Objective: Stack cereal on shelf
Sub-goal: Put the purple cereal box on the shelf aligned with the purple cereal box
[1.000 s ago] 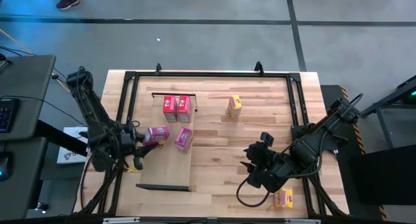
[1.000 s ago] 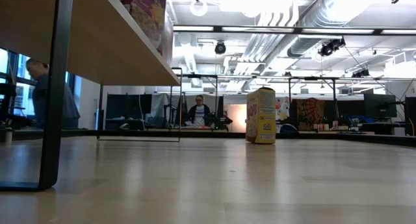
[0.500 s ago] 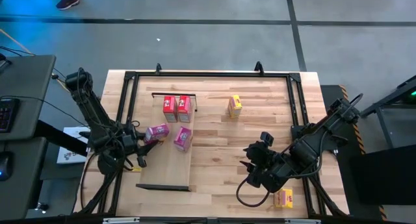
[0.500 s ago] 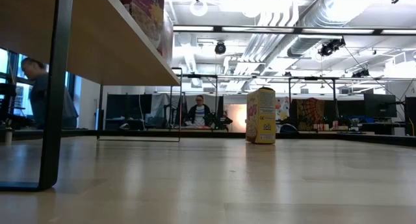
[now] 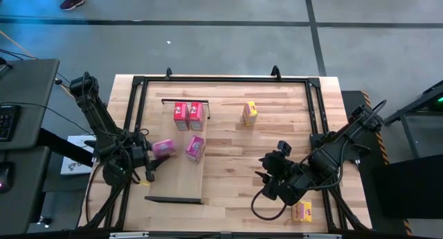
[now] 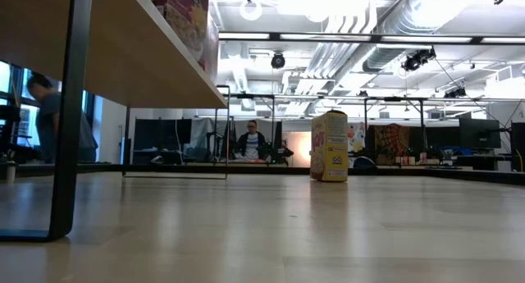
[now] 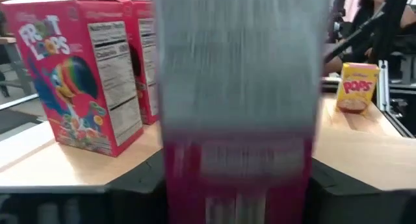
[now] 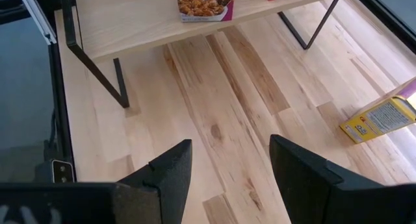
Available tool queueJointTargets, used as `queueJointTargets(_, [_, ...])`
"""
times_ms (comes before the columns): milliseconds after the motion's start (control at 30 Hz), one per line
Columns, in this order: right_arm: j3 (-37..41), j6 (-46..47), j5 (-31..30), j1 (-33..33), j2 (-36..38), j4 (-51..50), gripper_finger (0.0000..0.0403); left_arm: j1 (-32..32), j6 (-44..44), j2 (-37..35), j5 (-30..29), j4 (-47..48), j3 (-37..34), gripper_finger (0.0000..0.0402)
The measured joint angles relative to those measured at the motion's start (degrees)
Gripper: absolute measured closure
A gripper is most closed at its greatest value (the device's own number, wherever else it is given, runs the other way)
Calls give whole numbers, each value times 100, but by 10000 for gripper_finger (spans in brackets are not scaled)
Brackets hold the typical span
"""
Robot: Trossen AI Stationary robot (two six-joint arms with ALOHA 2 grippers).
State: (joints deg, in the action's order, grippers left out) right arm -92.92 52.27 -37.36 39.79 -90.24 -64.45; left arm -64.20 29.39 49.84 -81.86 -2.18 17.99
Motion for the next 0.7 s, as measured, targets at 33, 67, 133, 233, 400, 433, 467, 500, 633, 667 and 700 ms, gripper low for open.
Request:
queueJointTargets(33, [0,4,5,0,0,0,208,0,-92,-4,12,-73,-1,206])
queueJointTargets(67, [0,39,22,0,0,0,208,0,-169,-16,11,-182,-1,197])
queueJointTargets(133, [0,72,52,0,0,0,208,2,-355,-31,3,-383,-1,179])
queueJointTargets(233, [0,50,75,1,0,0,208,2,-711,-67,74,-759,-1,157])
queueJointTargets(400, [0,34,35,0,0,0,208,0,-1359,-238,362,-1468,-1,139])
queueJointTargets(433, [0,35,35,0,0,0,208,2,-1482,-286,411,-1579,-1,138])
queueJointTargets(467, [0,35,35,0,0,0,208,0,-1591,-346,457,-1650,-1,138])
queueJointTargets(500, [0,39,35,0,0,0,208,0,-1697,-395,480,-1744,-1,138])
queueJointTargets(633, [0,39,35,0,0,0,208,0,-2115,-651,487,-1909,-1,138])
queueJointTargets(667, [0,39,35,0,-2,0,208,0,-2199,-725,487,-1912,-1,138])
queueJointTargets(700, [0,39,32,0,-2,0,208,0,-2269,-802,487,-1912,-1,138])
